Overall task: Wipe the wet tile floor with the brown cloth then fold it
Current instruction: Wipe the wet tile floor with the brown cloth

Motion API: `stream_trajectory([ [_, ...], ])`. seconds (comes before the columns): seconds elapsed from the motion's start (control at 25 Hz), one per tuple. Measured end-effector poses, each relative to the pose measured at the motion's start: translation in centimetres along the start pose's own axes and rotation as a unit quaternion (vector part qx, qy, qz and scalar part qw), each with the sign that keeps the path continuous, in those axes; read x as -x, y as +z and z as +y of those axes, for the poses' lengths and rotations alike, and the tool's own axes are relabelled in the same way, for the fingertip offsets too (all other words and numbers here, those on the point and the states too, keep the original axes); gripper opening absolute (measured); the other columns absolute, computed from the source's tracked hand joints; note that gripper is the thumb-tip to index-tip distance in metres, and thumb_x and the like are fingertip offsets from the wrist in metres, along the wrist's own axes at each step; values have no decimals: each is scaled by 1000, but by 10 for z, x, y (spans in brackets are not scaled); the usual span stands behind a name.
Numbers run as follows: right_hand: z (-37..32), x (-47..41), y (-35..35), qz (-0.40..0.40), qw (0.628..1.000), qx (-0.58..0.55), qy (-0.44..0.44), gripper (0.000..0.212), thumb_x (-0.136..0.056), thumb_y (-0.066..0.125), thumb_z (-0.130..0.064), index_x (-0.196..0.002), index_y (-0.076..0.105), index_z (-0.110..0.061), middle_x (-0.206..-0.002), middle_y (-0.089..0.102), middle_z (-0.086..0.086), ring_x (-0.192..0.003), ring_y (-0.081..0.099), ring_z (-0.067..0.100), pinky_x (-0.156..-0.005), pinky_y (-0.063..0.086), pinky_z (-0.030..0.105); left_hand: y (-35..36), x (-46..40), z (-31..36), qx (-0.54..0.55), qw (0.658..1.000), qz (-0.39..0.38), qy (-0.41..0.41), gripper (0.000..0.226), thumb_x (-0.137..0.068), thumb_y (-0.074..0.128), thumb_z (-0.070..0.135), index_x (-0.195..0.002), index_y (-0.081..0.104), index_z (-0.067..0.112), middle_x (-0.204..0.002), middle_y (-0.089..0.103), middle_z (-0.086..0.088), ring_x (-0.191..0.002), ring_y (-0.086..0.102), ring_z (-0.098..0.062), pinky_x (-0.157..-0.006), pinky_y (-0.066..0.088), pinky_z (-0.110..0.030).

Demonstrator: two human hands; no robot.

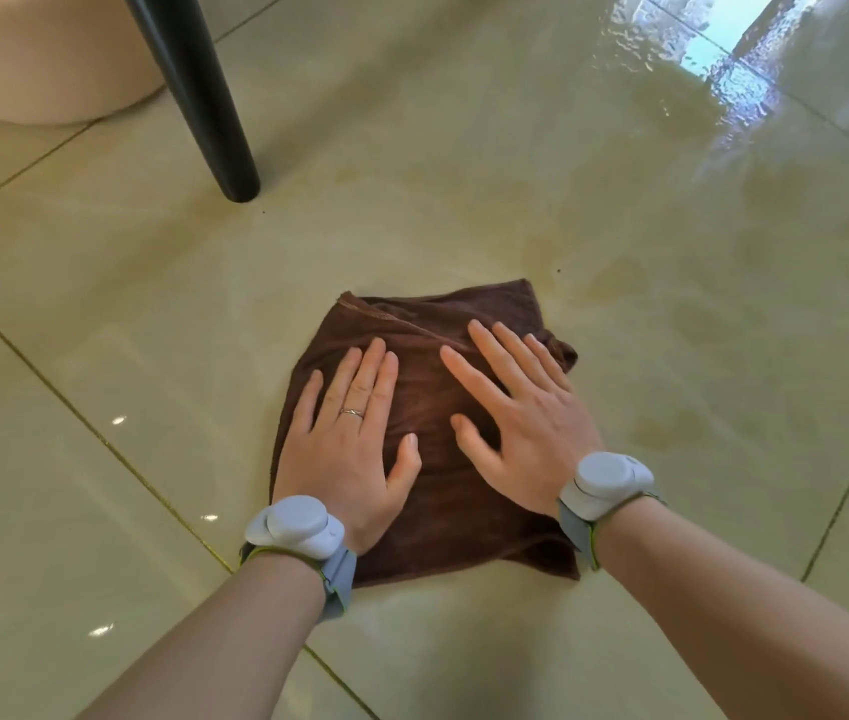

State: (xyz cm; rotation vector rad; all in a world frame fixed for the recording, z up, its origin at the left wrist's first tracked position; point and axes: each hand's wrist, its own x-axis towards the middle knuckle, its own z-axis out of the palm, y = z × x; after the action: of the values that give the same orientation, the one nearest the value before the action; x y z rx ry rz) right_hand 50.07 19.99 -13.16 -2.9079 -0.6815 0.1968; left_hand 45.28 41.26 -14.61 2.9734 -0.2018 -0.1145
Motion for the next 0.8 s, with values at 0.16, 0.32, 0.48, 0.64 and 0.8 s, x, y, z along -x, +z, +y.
stream_trajectory([
  [0.16, 16, -26, 1, 18, 1000, 6, 11, 67, -100, 40, -54, -162, 27, -35, -172, 20, 2, -160, 13, 23, -131, 6, 41, 0, -30, -4, 11, 1000, 5, 13, 75, -98, 32, 49, -163, 12, 18, -171, 7, 4, -157, 4, -13, -127, 12, -45],
  [0.32, 43, -86, -4, 49, 998, 20, 27, 67, -98, 41, -54, -161, 32, -34, -170, 26, 5, -158, 21, 26, -130, 8, 40, 0, -97, -12, 19, 999, 27, 7, 74, -97, 30, 50, -162, 16, 18, -170, 10, 4, -157, 9, -14, -127, 12, -44],
  [0.48, 64, -140, -13, 50, 998, 34, 22, 67, -99, 35, -56, -162, 29, -35, -171, 23, 5, -158, 18, 26, -130, 5, 39, -5, -153, -24, 16, 999, 48, 4, 73, -98, 28, 51, -162, 18, 18, -170, 13, 3, -156, 11, -14, -127, 10, -42],
  [0.64, 70, -156, -16, 44, 998, 33, 13, 67, -100, 31, -56, -163, 26, -34, -171, 21, 5, -159, 16, 25, -130, 6, 41, -7, -171, -29, 12, 999, 43, 2, 72, -99, 25, 51, -163, 15, 19, -171, 10, 4, -157, 8, -13, -128, 8, -42],
  [0.8, 59, -122, -14, 38, 999, 30, 6, 67, -100, 34, -54, -163, 26, -32, -172, 20, 6, -159, 16, 26, -130, 10, 45, -9, -136, -16, 4, 1000, 28, -4, 73, -99, 25, 50, -163, 14, 17, -171, 9, 2, -157, 8, -15, -127, 10, -43],
])
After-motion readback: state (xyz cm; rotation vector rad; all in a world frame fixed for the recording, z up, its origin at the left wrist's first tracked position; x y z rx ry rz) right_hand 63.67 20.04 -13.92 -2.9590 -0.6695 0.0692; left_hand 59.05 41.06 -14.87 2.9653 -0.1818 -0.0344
